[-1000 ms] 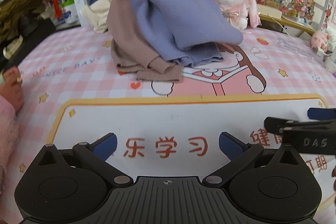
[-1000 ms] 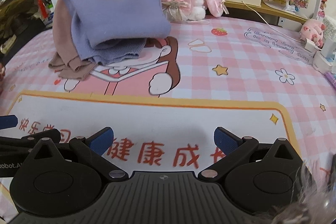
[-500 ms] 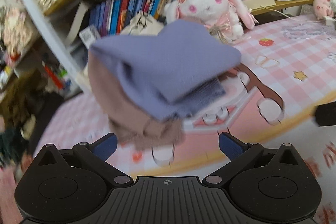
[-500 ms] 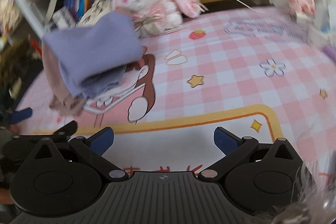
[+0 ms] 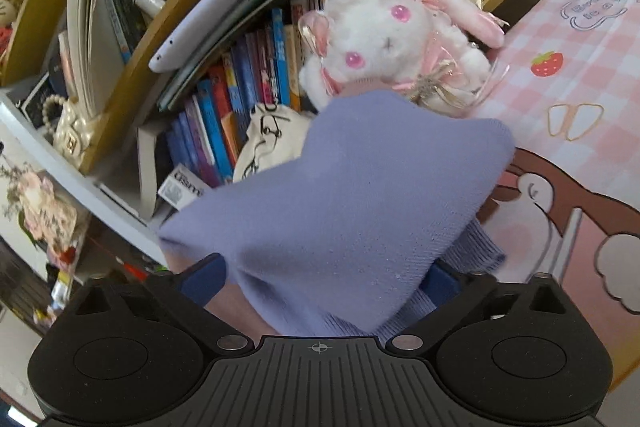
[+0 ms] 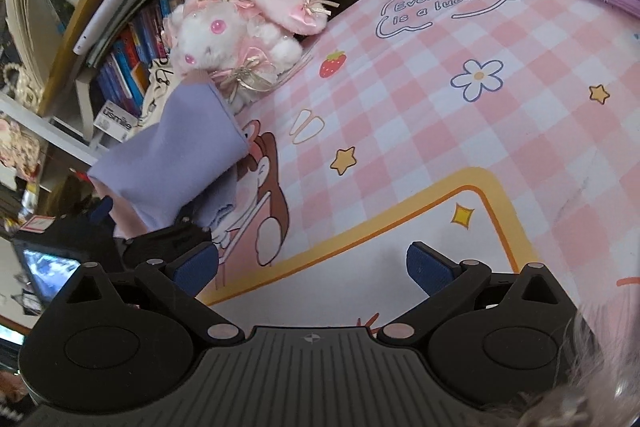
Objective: Fold clothes
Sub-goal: 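Reach the left tool to the lavender sweater pile and grasp its edge, then lift the sweater with the left tool while the right tool grasps another edge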
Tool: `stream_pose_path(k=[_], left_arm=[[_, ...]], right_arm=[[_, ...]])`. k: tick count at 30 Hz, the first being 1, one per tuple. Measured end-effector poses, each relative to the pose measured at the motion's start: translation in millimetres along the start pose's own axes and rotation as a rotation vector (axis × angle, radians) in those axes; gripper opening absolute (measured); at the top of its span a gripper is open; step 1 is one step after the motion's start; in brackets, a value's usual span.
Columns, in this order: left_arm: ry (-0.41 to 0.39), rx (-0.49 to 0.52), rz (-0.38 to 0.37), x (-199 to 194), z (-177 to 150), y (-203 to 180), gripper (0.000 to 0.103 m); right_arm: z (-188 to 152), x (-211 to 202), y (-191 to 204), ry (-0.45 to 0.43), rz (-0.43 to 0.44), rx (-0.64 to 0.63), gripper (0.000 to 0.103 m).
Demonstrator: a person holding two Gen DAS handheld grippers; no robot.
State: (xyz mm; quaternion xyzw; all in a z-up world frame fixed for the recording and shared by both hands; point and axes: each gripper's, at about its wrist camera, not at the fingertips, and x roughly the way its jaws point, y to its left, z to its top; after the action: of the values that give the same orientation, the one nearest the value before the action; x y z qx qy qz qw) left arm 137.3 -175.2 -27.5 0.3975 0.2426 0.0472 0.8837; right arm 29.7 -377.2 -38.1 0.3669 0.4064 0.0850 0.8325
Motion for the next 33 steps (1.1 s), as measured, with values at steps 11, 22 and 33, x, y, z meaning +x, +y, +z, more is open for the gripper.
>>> stream_pose_path(k=[11,22,33], left_arm=[[-0.033,-0.018,-0.096,-19.2,-2.2,31.9,0.018],[-0.133,-0.329,-0.317,-125.7,6.0,81.7,0.015],[-0.052,-0.335,-0.271,-150.5,-14.5,68.5,0.024]], right_arm=[[2.5,5.6,9.2,0.040,0.211,0.085,0.092],[26.0,40.0,29.1,0.145,0.468,0.266,0.087],[21.3,25.1,30.5,0.155,0.569,0.263,0.009]])
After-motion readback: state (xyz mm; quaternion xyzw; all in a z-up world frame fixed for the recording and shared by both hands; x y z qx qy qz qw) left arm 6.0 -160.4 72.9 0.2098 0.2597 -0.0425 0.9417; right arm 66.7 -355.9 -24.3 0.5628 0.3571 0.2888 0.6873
